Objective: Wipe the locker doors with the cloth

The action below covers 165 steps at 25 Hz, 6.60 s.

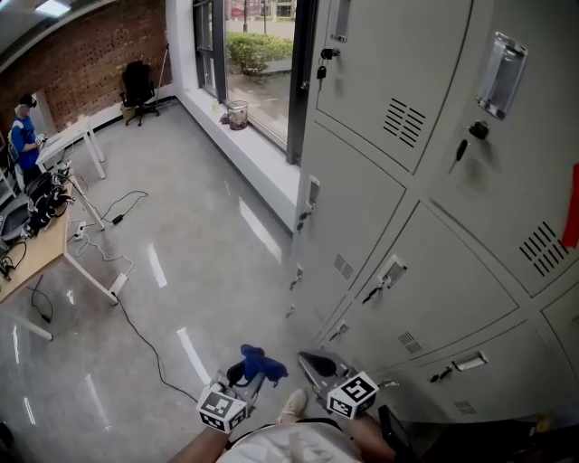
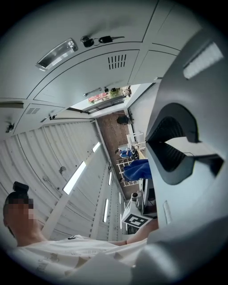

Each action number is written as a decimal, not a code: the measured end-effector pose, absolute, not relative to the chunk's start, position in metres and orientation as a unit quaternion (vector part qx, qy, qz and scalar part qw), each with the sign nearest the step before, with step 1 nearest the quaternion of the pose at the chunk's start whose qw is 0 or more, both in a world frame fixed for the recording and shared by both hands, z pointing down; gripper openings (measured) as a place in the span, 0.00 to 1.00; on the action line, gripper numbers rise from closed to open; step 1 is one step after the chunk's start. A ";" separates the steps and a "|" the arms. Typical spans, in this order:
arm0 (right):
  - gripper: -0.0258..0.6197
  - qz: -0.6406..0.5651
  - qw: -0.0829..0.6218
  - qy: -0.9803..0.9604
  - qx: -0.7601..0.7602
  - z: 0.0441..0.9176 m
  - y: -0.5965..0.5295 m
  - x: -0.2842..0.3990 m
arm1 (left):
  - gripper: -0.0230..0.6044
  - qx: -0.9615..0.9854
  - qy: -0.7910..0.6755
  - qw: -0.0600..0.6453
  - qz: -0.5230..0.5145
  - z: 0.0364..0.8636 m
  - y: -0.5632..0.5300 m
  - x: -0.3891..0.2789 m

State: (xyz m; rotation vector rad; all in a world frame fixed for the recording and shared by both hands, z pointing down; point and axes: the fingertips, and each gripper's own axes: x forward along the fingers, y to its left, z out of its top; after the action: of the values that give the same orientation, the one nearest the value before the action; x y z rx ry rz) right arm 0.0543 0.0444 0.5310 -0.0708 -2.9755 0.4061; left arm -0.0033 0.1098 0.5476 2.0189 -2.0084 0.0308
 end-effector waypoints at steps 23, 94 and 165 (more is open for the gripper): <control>0.05 0.145 0.020 -0.983 0.114 0.504 -0.078 0.068 | 0.24 0.795 -0.590 0.139 0.019 0.534 -0.055 -0.007; 0.05 0.074 -0.043 -0.963 0.257 0.409 -0.129 -0.022 | 0.24 0.788 -0.596 -0.144 -0.050 0.211 -0.240 -0.210; 0.05 0.110 -0.043 -0.960 0.256 0.444 -0.108 0.049 | 0.23 0.770 -0.529 -0.348 0.073 0.214 -0.203 0.030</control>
State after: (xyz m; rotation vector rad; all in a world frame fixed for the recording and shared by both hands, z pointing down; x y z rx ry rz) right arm 0.0492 -0.1081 0.4437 0.8262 -3.1002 0.3547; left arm 0.0295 -0.2035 0.2145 3.1652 -2.1756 0.2982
